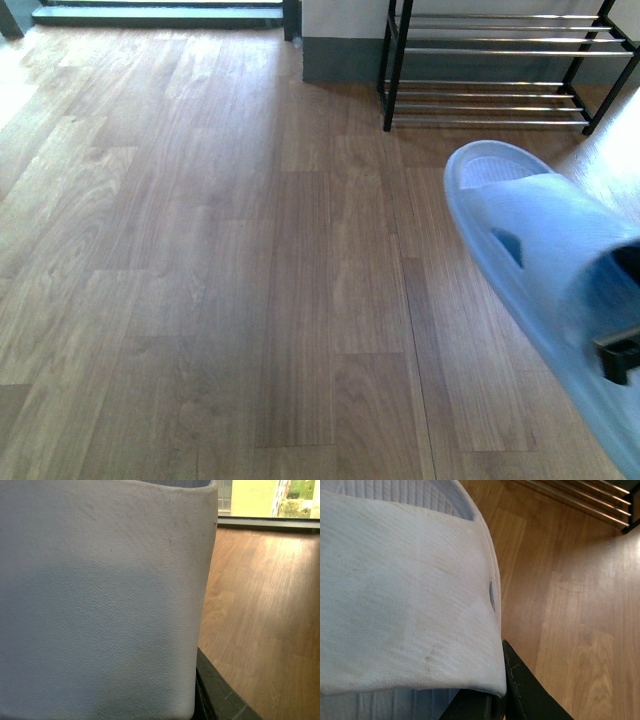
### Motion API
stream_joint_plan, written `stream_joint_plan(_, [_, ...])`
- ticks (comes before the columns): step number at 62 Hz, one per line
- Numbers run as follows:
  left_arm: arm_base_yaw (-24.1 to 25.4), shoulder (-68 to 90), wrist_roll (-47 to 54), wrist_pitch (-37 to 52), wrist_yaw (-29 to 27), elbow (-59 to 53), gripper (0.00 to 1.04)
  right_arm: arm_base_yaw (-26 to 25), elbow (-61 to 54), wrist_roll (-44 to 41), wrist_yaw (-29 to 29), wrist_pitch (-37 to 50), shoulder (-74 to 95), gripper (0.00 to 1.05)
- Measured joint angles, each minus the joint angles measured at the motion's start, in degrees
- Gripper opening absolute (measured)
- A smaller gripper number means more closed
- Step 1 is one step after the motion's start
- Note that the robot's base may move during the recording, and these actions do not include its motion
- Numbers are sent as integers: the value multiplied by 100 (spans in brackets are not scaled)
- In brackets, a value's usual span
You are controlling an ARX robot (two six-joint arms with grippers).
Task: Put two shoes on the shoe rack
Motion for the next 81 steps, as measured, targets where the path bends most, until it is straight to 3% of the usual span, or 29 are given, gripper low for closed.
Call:
stream_joint_plan(6, [0,0,0,0,0,0,2,31,-173,-31,13,-640,-1150,1])
stream_joint_plan(13, [0,0,0,0,2,0,2,42,-162,-46,13,-686,-1655,1])
stream_joint_plan(81, [-11,-7,0,0,17,-4,2,59,-190,-109,20,-713,-1685,1])
